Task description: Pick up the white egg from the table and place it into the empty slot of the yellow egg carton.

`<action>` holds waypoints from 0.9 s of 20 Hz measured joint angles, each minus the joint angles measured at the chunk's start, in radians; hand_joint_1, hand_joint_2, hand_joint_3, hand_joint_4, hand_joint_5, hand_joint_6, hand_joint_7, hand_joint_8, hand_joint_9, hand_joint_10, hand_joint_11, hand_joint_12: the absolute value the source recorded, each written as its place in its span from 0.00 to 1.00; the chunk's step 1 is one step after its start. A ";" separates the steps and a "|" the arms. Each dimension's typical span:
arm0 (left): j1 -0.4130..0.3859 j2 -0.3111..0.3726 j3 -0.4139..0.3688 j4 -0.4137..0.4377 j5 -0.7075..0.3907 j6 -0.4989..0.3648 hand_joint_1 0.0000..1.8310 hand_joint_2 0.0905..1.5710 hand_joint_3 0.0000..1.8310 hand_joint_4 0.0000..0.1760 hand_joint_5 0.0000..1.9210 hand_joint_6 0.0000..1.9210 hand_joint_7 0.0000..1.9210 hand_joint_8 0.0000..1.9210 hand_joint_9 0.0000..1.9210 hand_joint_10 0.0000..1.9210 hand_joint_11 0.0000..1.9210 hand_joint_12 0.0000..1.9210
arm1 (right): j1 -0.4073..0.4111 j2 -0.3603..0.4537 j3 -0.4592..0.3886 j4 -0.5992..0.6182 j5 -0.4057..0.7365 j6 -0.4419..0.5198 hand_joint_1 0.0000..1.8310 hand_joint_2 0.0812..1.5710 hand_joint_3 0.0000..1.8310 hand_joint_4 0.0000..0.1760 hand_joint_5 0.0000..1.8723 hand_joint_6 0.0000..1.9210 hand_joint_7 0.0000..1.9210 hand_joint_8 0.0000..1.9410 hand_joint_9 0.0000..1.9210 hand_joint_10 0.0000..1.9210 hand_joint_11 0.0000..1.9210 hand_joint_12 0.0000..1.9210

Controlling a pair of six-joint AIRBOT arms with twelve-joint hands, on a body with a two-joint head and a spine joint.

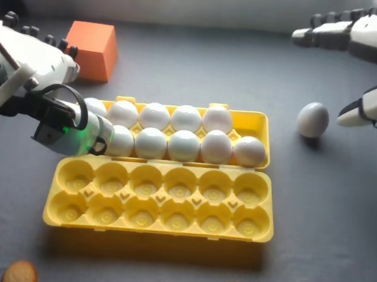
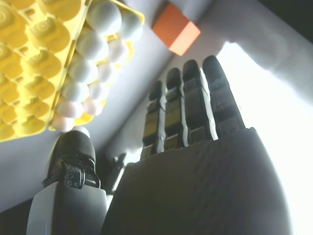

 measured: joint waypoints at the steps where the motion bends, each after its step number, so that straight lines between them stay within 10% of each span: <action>1: 0.000 0.000 0.000 0.000 0.000 0.000 0.00 0.78 0.00 0.00 0.09 0.00 0.10 0.00 0.09 0.00 0.00 0.17 | -0.002 -0.017 0.015 0.000 -0.011 0.000 0.75 0.60 0.00 0.00 0.11 0.01 0.11 0.01 0.10 0.01 0.00 0.45; 8: 0.000 0.000 0.000 0.001 -0.002 0.000 0.00 0.79 0.00 0.00 0.10 0.00 0.12 0.00 0.10 0.00 0.00 0.19 | -0.029 -0.098 0.127 0.037 -0.005 0.003 0.69 0.64 0.01 0.00 0.11 0.00 0.10 0.00 0.09 0.00 0.00 0.32; 18: 0.000 0.000 0.000 0.000 -0.004 0.000 0.00 0.78 0.00 0.00 0.12 0.00 0.14 0.00 0.13 0.00 0.00 0.26 | -0.089 -0.146 0.166 0.037 0.011 0.003 0.70 0.65 0.00 0.00 0.15 0.01 0.15 0.00 0.14 0.01 0.00 0.41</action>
